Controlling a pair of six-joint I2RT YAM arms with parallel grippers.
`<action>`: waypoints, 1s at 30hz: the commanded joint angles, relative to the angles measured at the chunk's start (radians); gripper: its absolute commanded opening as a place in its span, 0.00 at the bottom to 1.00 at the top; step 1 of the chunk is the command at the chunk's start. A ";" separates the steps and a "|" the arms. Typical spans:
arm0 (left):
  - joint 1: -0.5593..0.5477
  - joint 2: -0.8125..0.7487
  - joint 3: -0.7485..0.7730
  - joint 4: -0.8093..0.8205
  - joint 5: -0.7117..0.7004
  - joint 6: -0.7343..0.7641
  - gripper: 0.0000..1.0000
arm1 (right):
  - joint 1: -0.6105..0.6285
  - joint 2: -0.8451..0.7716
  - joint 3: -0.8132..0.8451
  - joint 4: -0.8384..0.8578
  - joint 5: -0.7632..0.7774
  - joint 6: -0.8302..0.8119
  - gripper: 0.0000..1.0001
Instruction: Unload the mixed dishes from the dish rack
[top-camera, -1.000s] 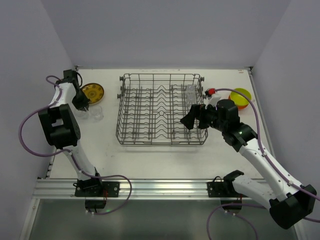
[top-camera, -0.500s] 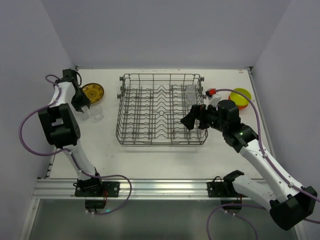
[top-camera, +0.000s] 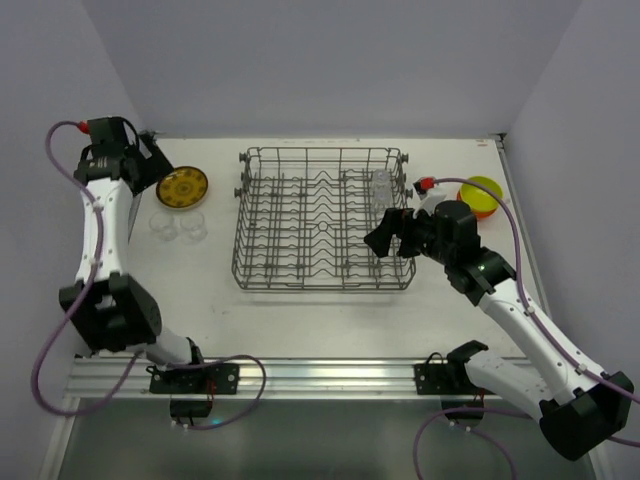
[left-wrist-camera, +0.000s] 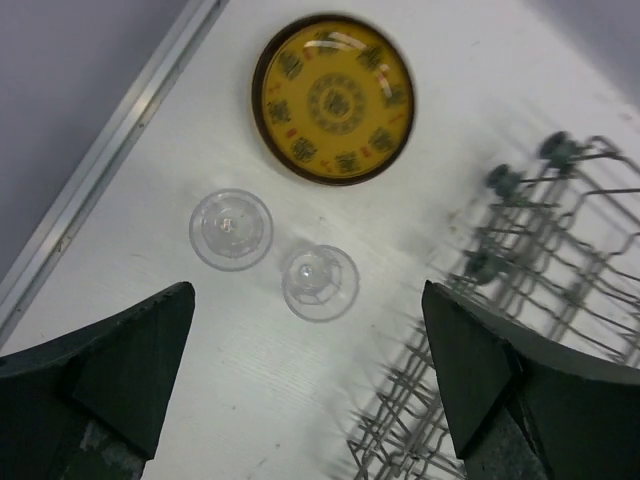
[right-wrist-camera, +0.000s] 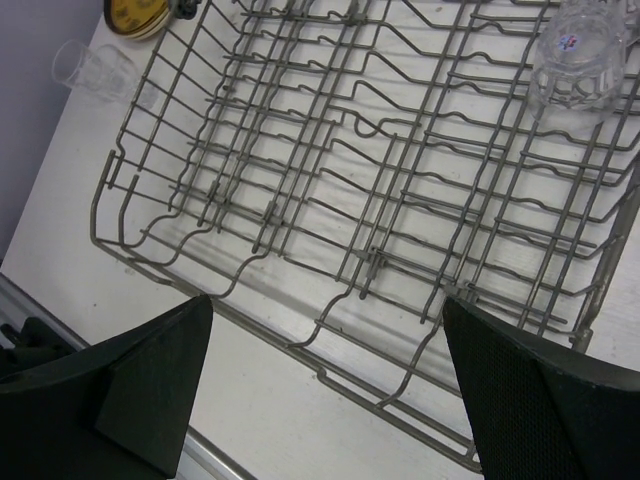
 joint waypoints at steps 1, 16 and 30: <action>-0.053 -0.324 -0.112 0.130 0.046 0.019 1.00 | -0.003 -0.011 -0.007 0.042 0.097 0.033 0.99; -0.233 -0.988 -0.819 0.317 0.094 0.029 1.00 | -0.004 0.369 0.269 -0.095 0.429 0.024 0.99; -0.313 -1.022 -0.841 0.337 0.080 0.019 1.00 | -0.056 0.874 0.739 -0.249 0.434 -0.151 0.91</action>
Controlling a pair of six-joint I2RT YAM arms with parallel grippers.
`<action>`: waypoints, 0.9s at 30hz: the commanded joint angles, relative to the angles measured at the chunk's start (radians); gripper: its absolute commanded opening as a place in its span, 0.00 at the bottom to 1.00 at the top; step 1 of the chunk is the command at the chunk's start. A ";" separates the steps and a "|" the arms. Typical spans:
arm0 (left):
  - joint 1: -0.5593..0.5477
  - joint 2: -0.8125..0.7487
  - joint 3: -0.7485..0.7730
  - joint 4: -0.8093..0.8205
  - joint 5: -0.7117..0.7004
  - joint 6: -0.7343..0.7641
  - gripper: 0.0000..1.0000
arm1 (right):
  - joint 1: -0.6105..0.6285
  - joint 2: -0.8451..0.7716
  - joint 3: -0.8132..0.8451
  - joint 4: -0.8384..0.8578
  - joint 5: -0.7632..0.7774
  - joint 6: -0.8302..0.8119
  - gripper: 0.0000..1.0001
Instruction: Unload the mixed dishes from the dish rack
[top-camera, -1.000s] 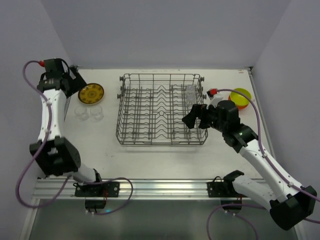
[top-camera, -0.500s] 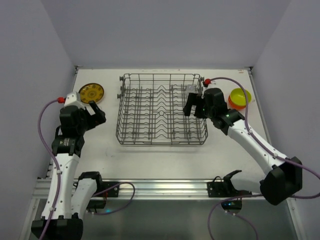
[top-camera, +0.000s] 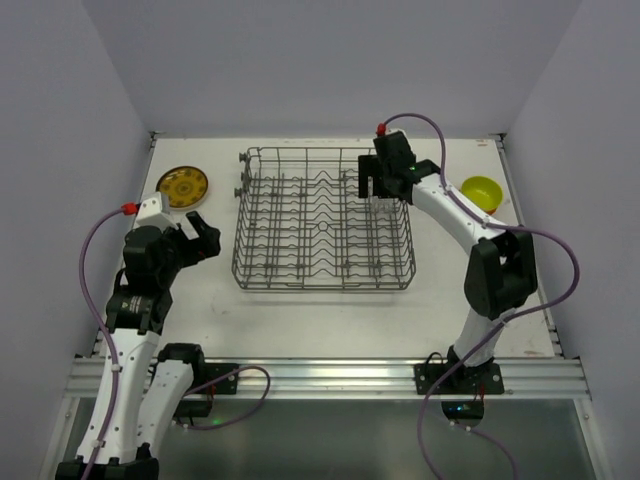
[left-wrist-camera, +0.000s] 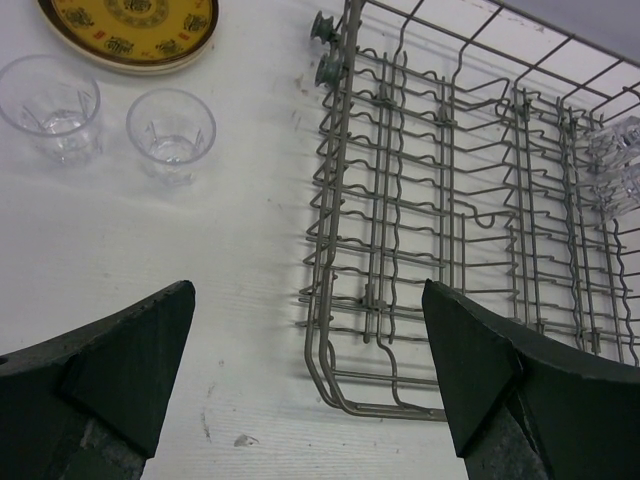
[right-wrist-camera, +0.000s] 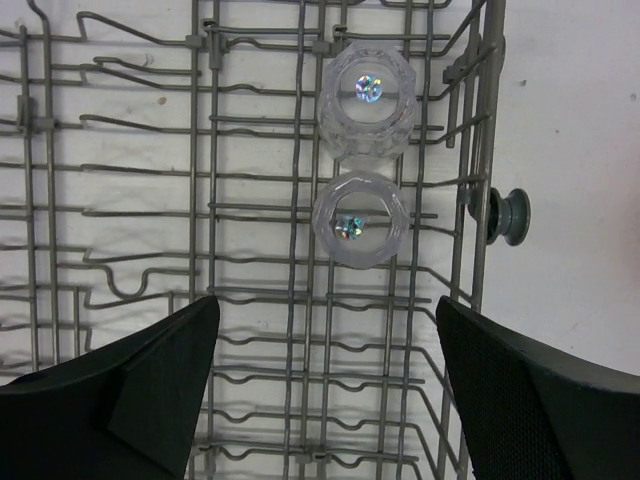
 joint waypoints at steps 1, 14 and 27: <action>-0.011 -0.005 0.005 0.042 -0.002 0.009 1.00 | -0.018 0.054 0.092 -0.053 0.024 -0.040 0.91; -0.013 0.006 -0.001 0.051 0.005 0.009 1.00 | -0.055 0.222 0.189 -0.082 -0.014 -0.071 0.84; -0.013 0.018 -0.003 0.051 0.010 0.009 1.00 | -0.058 0.300 0.243 -0.089 0.024 -0.074 0.78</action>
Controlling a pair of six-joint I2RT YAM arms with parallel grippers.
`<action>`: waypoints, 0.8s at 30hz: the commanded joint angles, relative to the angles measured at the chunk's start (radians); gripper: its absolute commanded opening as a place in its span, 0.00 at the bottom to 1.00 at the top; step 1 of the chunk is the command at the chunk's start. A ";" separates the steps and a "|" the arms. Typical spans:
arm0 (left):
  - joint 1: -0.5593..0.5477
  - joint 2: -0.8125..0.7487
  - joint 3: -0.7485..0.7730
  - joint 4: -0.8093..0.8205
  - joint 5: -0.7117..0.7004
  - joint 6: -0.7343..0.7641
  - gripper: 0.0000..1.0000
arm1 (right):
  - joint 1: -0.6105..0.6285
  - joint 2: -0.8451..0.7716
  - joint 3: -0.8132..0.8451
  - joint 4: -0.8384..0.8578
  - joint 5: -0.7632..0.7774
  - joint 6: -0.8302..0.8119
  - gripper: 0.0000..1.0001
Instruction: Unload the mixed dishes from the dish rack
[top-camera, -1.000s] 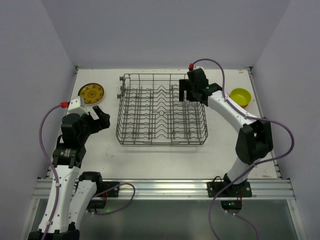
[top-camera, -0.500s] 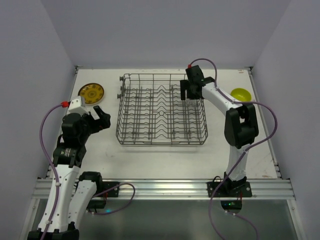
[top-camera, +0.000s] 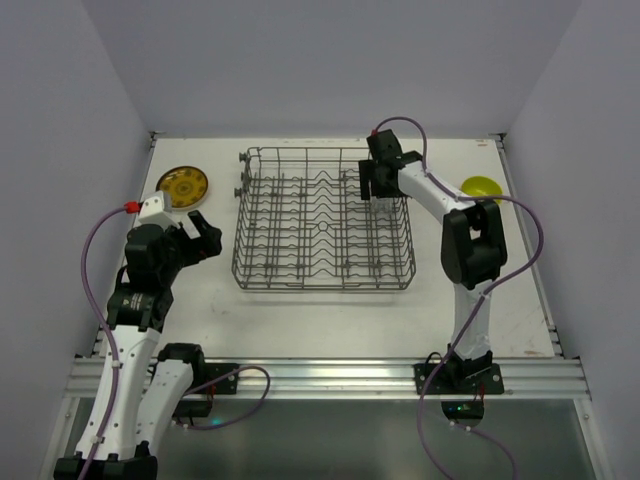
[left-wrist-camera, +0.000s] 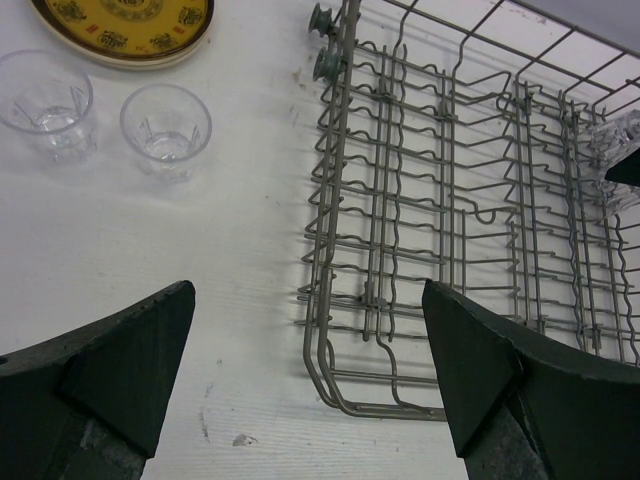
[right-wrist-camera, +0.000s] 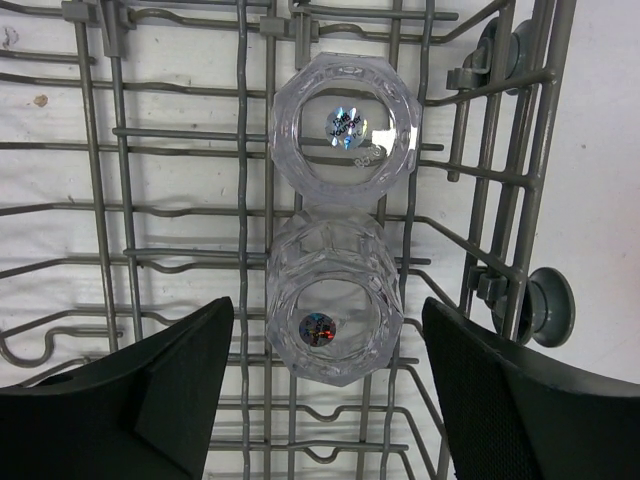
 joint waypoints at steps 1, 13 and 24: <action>-0.006 -0.002 -0.002 0.047 0.007 0.009 1.00 | -0.003 0.016 0.049 -0.005 0.028 -0.013 0.77; -0.006 -0.003 -0.004 0.047 0.006 0.009 1.00 | -0.003 0.015 0.044 -0.008 0.051 -0.004 0.65; -0.006 -0.005 -0.004 0.047 0.004 0.008 1.00 | -0.003 -0.008 0.026 -0.013 0.051 0.003 0.47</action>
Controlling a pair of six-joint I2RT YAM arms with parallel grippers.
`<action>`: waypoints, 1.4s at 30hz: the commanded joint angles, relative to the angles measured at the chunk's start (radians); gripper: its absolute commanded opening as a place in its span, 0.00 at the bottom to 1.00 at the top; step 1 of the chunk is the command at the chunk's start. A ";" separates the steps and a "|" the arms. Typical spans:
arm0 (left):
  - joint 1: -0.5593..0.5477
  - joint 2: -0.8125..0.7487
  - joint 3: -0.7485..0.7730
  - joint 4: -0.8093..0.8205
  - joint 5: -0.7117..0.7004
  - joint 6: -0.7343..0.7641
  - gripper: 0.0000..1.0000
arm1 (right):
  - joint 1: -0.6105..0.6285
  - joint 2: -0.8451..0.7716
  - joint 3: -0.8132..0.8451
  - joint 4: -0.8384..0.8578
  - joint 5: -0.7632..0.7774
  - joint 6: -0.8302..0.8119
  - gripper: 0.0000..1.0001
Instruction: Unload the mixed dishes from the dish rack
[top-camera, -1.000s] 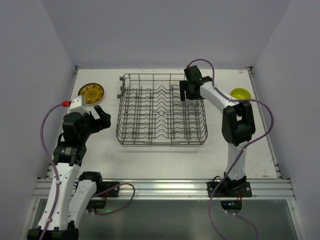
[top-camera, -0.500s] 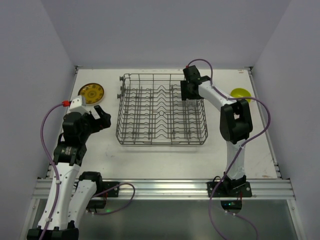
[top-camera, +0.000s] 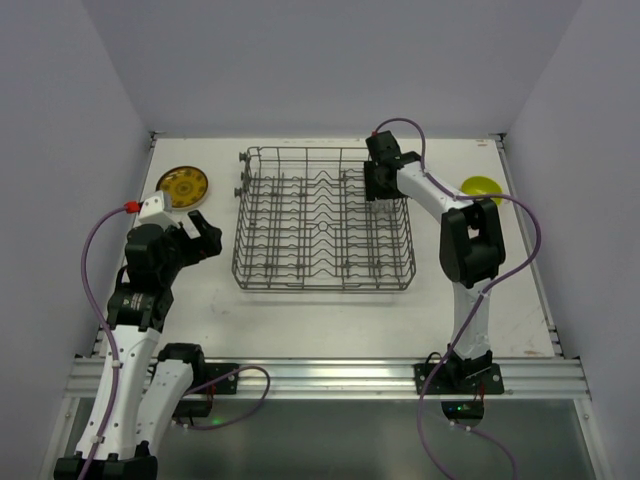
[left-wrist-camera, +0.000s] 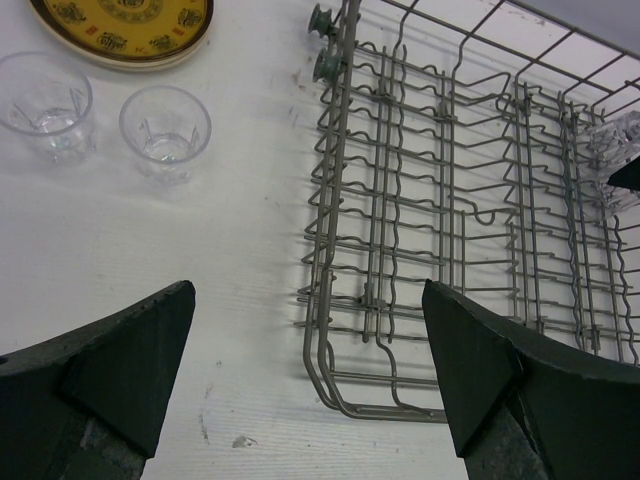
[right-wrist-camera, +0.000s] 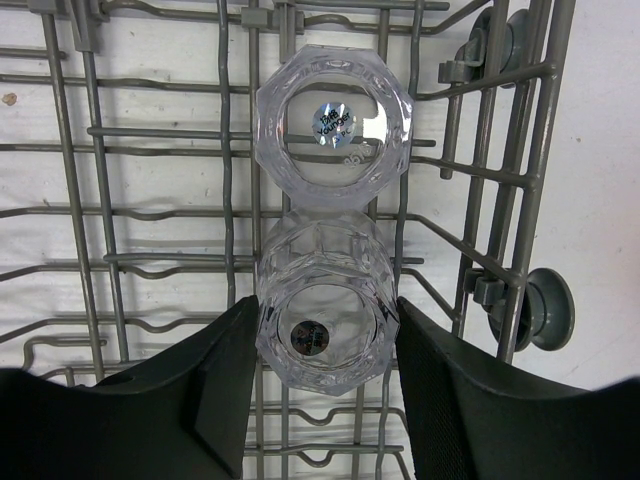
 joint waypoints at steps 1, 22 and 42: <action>-0.006 -0.005 -0.002 0.042 0.004 0.008 1.00 | -0.003 -0.037 0.013 -0.005 0.028 0.003 0.46; -0.006 -0.003 0.003 0.051 0.056 0.015 1.00 | 0.002 -0.287 0.007 -0.088 -0.140 0.046 0.38; -0.308 0.237 -0.132 1.123 0.809 -0.587 1.00 | 0.098 -0.864 -0.771 1.065 -1.165 0.459 0.29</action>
